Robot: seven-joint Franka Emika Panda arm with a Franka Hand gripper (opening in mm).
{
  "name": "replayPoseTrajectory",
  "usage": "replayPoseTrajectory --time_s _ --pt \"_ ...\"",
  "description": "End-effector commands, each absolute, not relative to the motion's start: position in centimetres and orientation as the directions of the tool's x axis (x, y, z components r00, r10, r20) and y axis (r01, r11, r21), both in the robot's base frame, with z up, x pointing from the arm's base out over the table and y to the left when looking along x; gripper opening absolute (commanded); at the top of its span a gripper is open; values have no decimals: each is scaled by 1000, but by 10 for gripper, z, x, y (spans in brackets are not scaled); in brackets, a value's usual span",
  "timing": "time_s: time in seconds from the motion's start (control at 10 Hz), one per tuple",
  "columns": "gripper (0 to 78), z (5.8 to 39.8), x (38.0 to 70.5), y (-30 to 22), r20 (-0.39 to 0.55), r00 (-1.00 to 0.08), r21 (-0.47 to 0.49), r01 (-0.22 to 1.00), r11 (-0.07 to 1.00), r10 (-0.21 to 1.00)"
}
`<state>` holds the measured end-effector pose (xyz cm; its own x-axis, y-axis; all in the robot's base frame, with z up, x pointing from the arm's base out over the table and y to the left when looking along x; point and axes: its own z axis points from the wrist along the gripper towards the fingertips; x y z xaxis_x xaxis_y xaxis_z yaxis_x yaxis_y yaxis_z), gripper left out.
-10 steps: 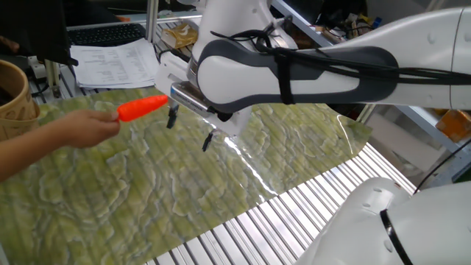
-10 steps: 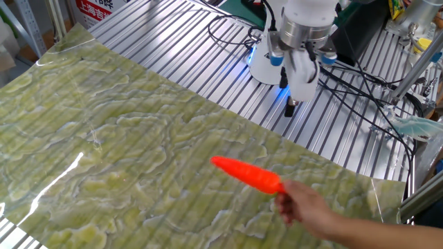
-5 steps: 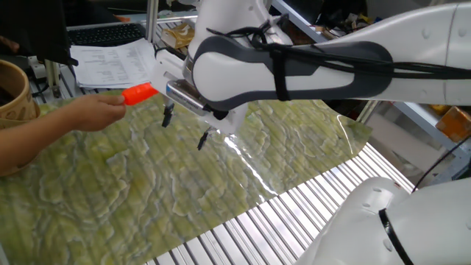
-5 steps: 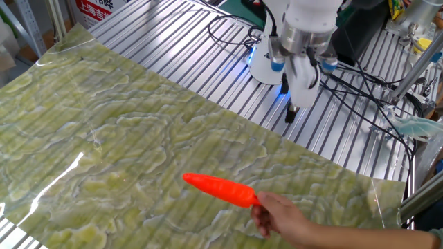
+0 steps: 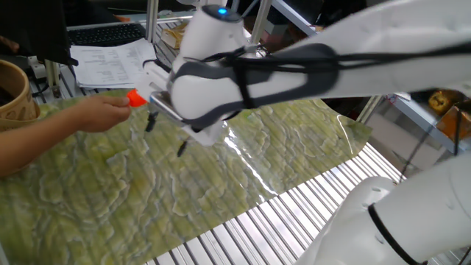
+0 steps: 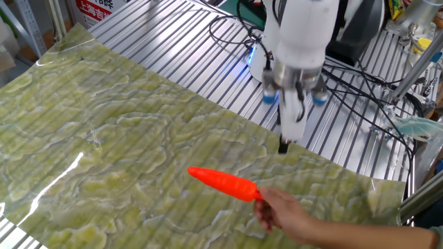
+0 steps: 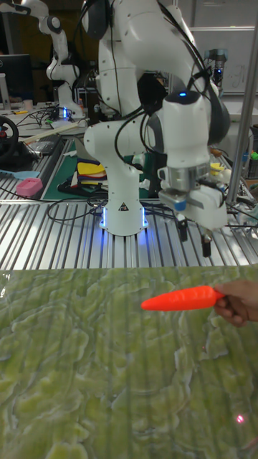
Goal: Receive something handed over by a human
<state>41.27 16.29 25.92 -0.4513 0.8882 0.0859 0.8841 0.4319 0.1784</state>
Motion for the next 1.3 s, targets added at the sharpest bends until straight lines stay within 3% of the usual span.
replayPoseTrajectory --time_s 0.1,0.2,0.3,0.7,1.1,1.3 --pt "774 233 482 191 148 -305 200 941 273 941" --pt "774 233 482 191 141 -297 190 944 269 944" --pt "774 233 482 191 78 -330 163 935 315 941" --pt "774 234 482 190 147 -357 203 924 325 922" --pt "774 230 551 170 193 -211 243 957 161 958" --pt "774 209 574 162 134 -203 234 957 168 970"
